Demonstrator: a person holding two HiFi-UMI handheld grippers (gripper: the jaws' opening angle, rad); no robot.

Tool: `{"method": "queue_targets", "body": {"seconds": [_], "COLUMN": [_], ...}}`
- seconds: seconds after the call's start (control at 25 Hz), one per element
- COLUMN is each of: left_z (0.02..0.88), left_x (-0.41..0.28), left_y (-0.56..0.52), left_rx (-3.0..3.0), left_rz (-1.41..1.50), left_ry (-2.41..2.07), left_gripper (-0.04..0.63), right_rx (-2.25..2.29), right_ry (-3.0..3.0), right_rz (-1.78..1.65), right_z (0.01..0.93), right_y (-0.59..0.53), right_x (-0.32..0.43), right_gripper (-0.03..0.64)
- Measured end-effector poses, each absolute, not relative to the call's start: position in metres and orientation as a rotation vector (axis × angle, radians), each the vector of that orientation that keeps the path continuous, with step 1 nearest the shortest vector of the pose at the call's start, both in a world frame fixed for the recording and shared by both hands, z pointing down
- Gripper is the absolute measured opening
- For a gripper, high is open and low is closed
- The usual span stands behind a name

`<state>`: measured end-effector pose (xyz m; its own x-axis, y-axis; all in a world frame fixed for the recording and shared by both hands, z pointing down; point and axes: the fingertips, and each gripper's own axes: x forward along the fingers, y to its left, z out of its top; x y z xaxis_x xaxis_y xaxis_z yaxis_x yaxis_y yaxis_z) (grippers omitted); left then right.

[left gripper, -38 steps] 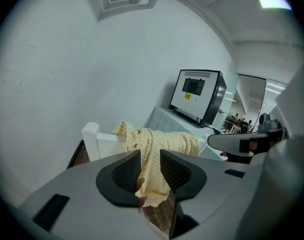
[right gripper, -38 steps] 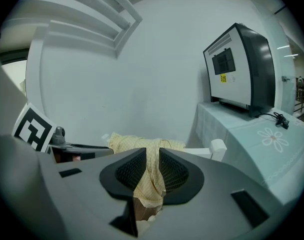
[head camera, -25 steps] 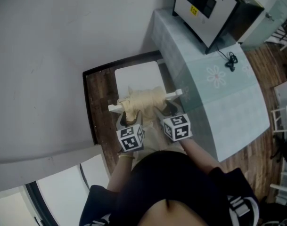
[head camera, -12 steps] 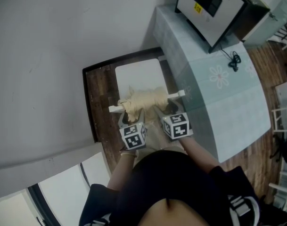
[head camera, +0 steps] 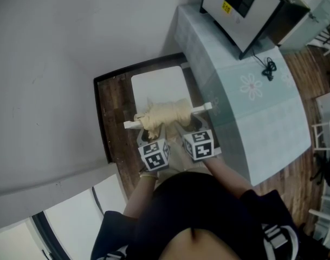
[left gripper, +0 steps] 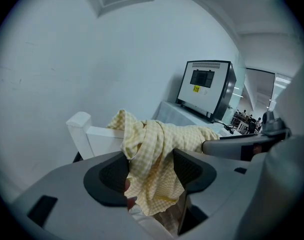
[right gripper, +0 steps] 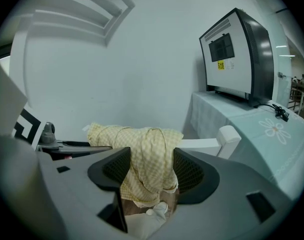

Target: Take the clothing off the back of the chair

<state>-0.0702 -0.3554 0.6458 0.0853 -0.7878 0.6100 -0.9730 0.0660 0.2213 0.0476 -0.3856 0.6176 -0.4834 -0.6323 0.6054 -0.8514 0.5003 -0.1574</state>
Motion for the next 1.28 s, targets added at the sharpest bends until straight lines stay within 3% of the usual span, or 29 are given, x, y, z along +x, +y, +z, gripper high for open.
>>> {"method": "queue_targets", "body": {"seconds": [0.24,0.8,1.28], "left_z": [0.646,0.646,0.643], "left_x": [-0.061,-0.049,-0.046], "left_y": [-0.357,-0.362,-0.359], "left_rx": [1.754,1.755,1.781], "left_rz": [0.411,0.376,0.399], "left_ry": [-1.723,-1.664,-1.641], "left_gripper": [0.208,0.093,0.064], "right_rx": [1.247,1.238,1.227], "right_ry": [-2.249,-2.244,-2.266], "right_rz": [0.599,0.614,0.607], "right_z": [0.619,0.62,0.615], "right_y": [-0.387,-0.387,-0.383], "right_x": [0.048,0.046,0.045], "right_gripper": [0.271,0.138,0.098]}}
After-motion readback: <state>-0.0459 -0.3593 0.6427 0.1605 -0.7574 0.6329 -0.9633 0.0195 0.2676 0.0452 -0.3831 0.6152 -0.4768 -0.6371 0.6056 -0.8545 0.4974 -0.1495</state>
